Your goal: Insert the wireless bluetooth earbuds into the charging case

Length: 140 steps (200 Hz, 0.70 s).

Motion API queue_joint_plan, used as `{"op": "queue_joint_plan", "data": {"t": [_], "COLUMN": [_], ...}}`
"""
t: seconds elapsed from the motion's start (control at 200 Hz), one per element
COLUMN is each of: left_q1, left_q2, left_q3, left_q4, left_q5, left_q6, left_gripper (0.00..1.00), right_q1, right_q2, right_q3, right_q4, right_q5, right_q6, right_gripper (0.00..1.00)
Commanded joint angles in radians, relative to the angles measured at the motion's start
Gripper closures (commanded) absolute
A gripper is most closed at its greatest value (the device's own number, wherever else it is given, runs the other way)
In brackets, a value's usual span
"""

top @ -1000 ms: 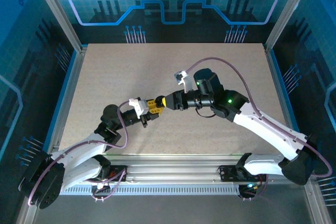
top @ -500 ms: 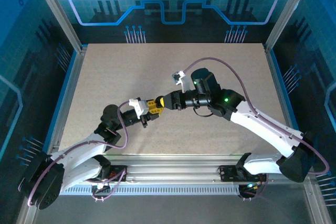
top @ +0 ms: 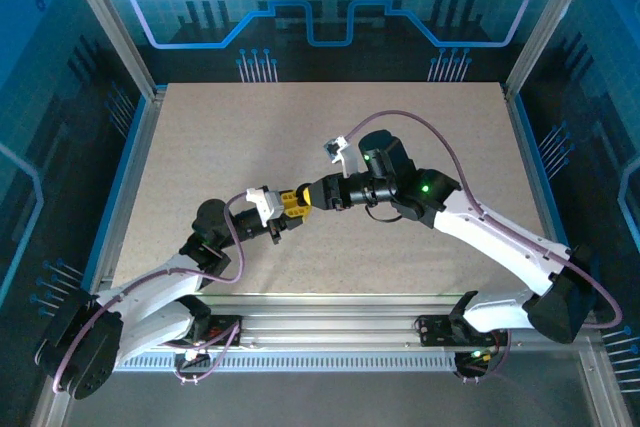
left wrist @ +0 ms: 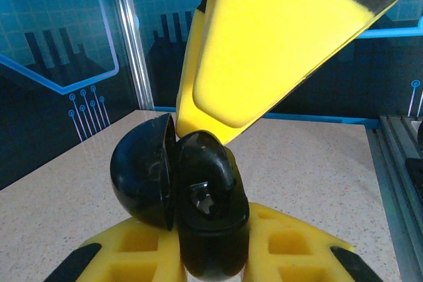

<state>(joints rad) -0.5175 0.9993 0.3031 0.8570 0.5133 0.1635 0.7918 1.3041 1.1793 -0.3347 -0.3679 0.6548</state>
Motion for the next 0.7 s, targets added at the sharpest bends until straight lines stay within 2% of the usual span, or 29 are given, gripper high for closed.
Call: {"op": "queue_joint_plan", "data": {"t": [0.0, 0.29, 0.695], "left_q1": [-0.007, -0.007, -0.009], "left_q2": [-0.01, -0.007, -0.008], "left_q3": [0.009, 0.009, 0.011], "left_q4": [0.022, 0.02, 0.013], "left_q5": [0.007, 0.005, 0.0], "left_q6": [0.003, -0.002, -0.004], "left_gripper": [0.81, 0.81, 0.81], "right_q1": [0.018, 0.023, 0.043], "right_q2": [0.015, 0.033, 0.074], "right_q3": [0.026, 0.041, 0.13], "right_q4": [0.022, 0.01, -0.126], "right_q5": [-0.041, -0.054, -0.043], "right_q6": [-0.008, -0.021, -0.102], "right_gripper": [0.67, 0.63, 0.57]}}
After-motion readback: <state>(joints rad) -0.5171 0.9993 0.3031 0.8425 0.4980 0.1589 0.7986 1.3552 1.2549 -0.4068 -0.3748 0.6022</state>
